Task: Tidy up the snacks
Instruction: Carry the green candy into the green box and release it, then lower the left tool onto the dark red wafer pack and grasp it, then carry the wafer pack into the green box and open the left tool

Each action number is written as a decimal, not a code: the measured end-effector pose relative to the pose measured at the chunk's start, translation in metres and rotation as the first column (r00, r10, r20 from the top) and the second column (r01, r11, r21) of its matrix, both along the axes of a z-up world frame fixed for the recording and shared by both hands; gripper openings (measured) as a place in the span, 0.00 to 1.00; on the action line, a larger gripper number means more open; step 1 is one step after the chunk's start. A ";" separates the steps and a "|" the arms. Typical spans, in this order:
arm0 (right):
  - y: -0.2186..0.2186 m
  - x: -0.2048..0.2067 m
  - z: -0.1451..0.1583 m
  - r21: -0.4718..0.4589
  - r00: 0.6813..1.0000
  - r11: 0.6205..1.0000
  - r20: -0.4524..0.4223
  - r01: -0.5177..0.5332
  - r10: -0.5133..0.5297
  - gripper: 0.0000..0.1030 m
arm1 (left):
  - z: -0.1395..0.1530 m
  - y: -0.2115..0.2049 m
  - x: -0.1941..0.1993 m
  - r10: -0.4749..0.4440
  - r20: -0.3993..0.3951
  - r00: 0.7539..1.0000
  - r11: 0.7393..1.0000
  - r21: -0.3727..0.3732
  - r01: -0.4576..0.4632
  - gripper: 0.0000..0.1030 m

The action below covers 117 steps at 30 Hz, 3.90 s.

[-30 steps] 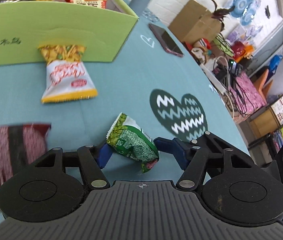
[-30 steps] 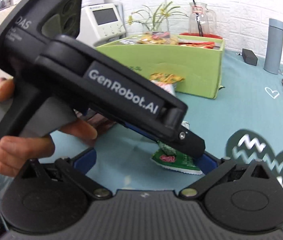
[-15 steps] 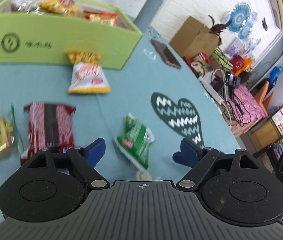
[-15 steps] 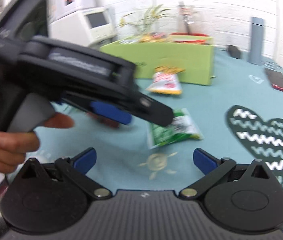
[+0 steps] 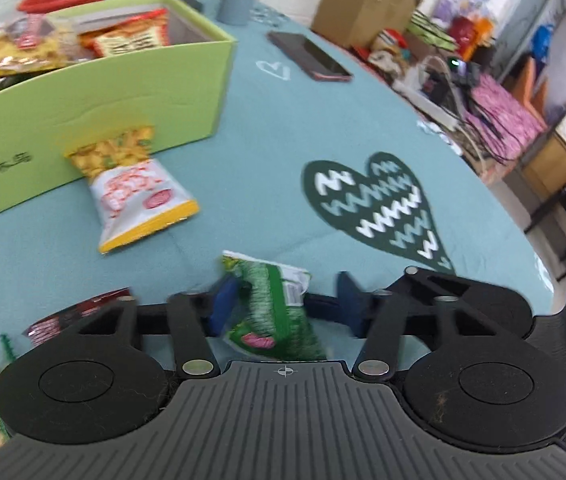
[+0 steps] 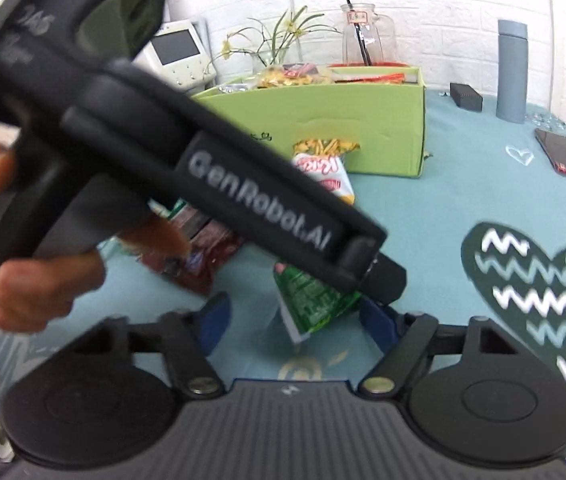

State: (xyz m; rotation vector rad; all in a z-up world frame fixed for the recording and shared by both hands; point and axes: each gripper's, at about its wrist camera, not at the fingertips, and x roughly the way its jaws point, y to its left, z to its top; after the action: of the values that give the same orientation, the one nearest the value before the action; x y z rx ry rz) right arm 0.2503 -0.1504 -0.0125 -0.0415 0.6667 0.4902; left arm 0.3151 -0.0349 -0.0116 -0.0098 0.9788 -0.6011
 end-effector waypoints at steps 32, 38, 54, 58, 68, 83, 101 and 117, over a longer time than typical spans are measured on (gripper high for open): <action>-0.003 0.175 0.099 0.065 0.953 0.997 0.302 -0.032 0.011 0.90 | 0.083 0.085 0.132 0.409 0.185 0.893 0.897 -0.261 -0.357 0.59; -0.018 0.107 0.077 0.047 0.975 0.997 0.220 -0.056 0.044 0.92 | 0.068 0.115 0.068 0.421 0.165 0.892 0.882 -0.305 -0.360 0.64; 0.086 0.015 0.014 -0.044 0.956 0.956 0.018 -0.291 0.292 0.91 | 0.003 0.139 -0.027 0.387 -0.050 0.921 0.877 -0.287 -0.384 0.61; 0.089 0.009 0.009 -0.018 0.969 0.969 -0.001 -0.248 0.248 0.91 | -0.004 0.120 -0.021 0.324 -0.027 0.946 0.923 -0.211 -0.322 0.57; 0.071 -0.021 0.006 -0.058 0.981 0.979 -0.023 -0.194 0.193 0.75 | -0.018 0.095 -0.050 0.237 -0.056 0.970 0.948 -0.205 -0.243 0.39; 0.051 -0.044 0.000 -0.028 0.990 0.990 0.022 -0.139 0.140 0.81 | -0.017 0.078 -0.074 0.230 -0.008 0.973 0.963 -0.142 -0.229 0.36; 0.039 0.039 0.074 -0.041 0.956 0.991 0.262 -0.124 0.130 0.72 | 0.072 0.076 0.028 0.273 0.096 0.957 0.926 -0.296 -0.234 0.17; 0.026 0.221 0.048 -0.090 0.976 0.991 0.181 -0.103 0.118 0.77 | 0.040 0.048 0.218 0.277 0.046 0.960 0.943 -0.205 -0.263 0.21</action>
State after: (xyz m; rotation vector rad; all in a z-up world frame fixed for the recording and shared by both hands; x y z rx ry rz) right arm 0.4711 -0.1245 0.0354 -0.1987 0.5022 0.5590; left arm 0.5334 0.0130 0.0280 -0.2926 0.8245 -0.4391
